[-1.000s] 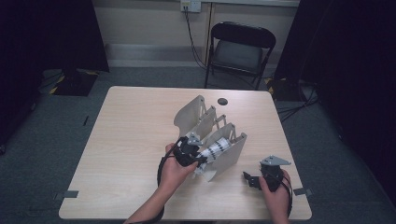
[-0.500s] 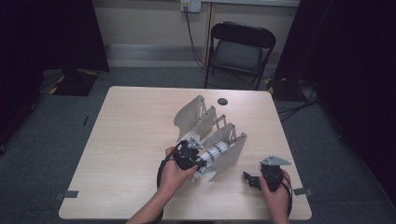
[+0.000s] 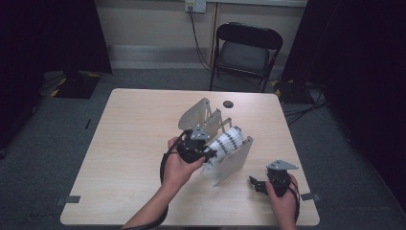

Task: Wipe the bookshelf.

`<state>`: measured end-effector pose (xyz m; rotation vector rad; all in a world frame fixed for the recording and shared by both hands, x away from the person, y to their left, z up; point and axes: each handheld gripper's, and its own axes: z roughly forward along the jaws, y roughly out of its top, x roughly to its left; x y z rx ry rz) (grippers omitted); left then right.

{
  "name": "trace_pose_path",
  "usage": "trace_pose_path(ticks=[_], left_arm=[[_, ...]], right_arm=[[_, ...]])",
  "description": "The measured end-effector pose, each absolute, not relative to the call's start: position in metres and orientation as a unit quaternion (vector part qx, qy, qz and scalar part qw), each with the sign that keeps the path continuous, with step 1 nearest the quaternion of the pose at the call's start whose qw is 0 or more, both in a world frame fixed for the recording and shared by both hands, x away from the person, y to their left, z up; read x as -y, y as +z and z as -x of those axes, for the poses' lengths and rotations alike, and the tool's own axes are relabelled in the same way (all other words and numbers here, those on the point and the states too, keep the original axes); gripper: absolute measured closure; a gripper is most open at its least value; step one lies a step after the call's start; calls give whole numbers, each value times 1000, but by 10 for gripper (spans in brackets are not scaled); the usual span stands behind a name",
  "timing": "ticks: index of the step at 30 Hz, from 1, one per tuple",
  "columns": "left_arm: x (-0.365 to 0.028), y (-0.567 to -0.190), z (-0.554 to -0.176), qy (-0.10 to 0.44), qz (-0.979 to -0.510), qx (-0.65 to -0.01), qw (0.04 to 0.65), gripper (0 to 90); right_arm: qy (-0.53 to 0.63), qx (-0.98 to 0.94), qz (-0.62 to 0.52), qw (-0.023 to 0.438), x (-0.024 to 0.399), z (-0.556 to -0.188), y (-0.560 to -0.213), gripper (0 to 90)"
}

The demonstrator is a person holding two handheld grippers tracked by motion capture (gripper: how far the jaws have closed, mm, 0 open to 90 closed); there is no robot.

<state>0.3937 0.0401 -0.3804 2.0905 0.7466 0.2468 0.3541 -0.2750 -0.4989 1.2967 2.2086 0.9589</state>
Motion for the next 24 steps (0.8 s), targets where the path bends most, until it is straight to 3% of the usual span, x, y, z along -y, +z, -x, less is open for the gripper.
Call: trace_pose_path(ticks=[24], left_arm=[[-30, -460, -397, 65, -870, -330, 360, 758]], right_arm=[[343, -791, -464, 202, 275, -354, -499, 124]])
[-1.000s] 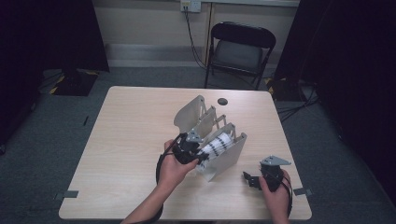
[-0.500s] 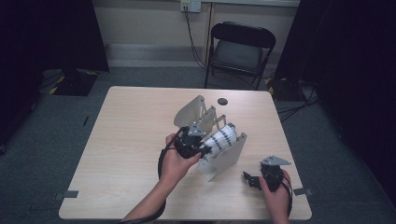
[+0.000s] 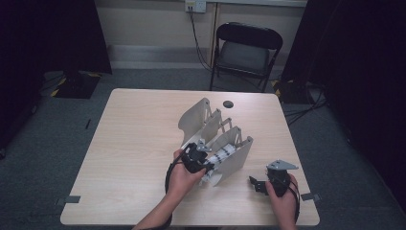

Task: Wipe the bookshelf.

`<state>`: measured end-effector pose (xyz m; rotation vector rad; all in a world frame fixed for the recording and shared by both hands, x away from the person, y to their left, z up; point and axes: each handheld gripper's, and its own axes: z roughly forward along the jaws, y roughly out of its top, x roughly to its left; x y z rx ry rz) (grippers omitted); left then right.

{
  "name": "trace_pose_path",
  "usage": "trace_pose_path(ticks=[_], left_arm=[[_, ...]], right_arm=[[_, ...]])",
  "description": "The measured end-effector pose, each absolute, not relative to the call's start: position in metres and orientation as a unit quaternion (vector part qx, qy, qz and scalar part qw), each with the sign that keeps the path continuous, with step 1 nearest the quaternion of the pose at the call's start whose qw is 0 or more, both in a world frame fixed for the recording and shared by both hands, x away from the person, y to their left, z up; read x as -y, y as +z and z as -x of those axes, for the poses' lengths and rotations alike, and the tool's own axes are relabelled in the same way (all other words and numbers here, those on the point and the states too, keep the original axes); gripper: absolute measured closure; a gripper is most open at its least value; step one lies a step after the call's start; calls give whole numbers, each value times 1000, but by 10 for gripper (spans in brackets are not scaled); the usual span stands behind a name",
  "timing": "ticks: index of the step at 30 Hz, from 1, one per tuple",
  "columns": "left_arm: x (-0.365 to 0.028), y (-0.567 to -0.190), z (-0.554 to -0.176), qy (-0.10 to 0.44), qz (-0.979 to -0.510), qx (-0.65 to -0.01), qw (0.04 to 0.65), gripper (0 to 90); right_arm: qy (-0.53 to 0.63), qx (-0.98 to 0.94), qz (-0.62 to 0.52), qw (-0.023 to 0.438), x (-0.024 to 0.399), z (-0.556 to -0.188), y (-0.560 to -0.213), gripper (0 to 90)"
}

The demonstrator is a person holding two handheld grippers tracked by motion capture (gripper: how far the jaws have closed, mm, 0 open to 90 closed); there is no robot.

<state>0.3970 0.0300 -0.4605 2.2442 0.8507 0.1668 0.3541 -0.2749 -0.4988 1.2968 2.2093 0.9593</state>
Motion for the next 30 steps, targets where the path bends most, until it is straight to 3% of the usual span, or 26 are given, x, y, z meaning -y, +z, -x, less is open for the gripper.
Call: trace_pose_path(ticks=[10, 23, 30], left_arm=[[-28, -471, -391, 59, -874, -331, 351, 758], [-30, -386, -385, 95, -846, -283, 442, 757], [-20, -398, -387, 86, -862, -270, 420, 757]], right_arm=[[343, -791, -464, 202, 275, -354, -499, 124], [343, -791, -464, 202, 275, -354, -499, 124], [343, -791, -464, 202, 275, -354, -499, 124]])
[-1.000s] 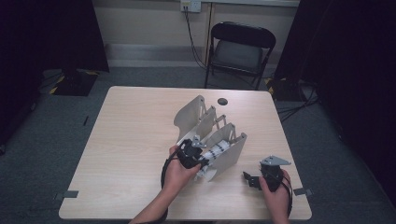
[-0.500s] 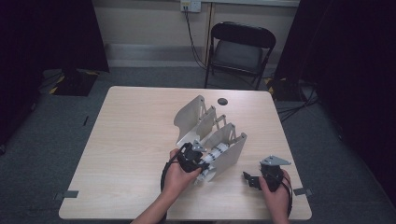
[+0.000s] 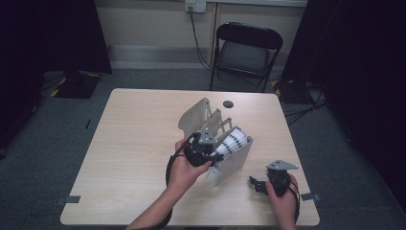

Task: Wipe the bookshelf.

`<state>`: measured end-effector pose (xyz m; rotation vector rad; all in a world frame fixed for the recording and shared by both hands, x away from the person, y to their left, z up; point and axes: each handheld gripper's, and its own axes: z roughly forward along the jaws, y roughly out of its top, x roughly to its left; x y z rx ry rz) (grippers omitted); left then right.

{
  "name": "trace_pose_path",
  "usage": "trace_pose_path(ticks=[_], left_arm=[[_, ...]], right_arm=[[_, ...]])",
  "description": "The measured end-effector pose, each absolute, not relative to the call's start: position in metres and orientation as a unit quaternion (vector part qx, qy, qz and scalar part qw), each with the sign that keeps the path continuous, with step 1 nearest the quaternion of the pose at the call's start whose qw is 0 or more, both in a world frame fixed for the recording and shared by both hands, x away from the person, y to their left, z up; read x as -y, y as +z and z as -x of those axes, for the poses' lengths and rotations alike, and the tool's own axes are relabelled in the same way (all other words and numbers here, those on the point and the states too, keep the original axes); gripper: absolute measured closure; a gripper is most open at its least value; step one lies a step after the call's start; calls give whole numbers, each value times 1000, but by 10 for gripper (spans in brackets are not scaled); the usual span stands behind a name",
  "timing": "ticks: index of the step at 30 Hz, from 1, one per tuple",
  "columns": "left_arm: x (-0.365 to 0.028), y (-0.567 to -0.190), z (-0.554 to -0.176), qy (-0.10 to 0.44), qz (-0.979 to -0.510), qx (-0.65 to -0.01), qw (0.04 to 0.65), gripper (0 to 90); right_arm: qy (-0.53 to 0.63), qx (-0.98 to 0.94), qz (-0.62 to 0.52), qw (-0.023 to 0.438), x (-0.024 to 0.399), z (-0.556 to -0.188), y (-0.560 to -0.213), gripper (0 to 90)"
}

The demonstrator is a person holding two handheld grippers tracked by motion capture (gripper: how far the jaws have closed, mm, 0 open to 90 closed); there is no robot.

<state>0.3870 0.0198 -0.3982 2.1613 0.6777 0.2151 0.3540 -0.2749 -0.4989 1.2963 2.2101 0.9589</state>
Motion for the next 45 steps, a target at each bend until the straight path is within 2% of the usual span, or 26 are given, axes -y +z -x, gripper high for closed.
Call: trace_pose_path(ticks=[12, 30, 38, 45], left_arm=[[-9, -429, -388, 71, -881, -265, 385, 759], [-17, -474, -385, 49, -892, -284, 348, 759], [-20, -461, -384, 51, -889, -281, 358, 759], [-25, -411, -384, 77, -881, -255, 392, 758]], right_arm=[[343, -791, -464, 202, 275, -354, -499, 124], [344, -791, -464, 202, 275, -354, -499, 124], [343, -791, -464, 202, 275, -354, -499, 124], [343, -791, -464, 202, 275, -354, -499, 124]])
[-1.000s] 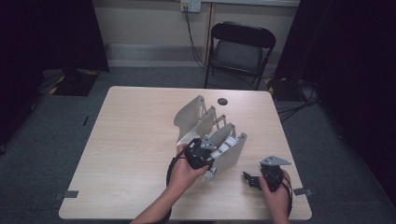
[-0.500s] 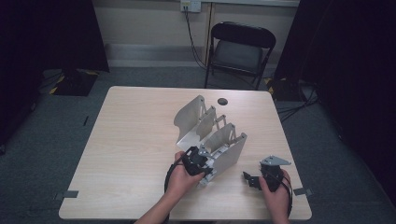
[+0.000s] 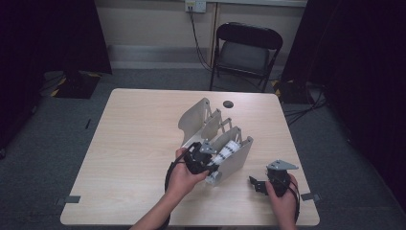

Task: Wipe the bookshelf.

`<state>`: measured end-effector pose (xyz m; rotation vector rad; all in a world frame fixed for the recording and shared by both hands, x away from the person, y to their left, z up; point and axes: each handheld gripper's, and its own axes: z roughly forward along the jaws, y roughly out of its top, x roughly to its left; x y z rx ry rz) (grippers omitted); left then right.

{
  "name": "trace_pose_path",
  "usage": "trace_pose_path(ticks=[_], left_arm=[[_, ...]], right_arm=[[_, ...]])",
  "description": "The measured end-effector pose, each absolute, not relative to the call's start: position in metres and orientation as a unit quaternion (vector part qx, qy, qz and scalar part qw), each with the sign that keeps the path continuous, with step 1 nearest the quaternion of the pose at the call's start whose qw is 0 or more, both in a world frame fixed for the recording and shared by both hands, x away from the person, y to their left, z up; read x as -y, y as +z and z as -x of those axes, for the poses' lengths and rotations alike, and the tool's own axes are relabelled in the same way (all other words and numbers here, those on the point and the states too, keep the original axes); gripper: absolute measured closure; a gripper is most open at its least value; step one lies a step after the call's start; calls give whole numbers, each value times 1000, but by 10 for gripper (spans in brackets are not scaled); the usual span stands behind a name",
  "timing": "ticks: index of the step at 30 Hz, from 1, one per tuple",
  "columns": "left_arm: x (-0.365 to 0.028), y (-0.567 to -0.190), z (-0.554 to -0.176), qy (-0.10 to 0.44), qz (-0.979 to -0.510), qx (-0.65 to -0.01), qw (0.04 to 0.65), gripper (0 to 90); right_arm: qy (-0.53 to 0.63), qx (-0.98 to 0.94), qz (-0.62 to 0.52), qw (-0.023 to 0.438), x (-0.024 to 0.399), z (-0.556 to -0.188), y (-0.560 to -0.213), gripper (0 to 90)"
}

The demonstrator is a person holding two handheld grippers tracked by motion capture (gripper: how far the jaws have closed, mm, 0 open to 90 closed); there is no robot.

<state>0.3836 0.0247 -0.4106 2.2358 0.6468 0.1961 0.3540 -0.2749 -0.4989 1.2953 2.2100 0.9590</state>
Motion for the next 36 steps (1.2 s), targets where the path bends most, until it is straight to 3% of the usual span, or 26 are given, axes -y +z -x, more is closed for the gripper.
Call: trace_pose_path(ticks=[9, 30, 36], left_arm=[[-21, -387, -384, 88, -875, -240, 411, 758], [-18, -469, -374, 47, -903, -254, 343, 757], [-22, -471, -372, 47, -899, -265, 345, 733]], right_arm=[[343, -791, -464, 202, 275, -354, -499, 124], [344, -791, -464, 202, 275, -354, -499, 124], [343, -792, -464, 202, 275, -354, -499, 124]])
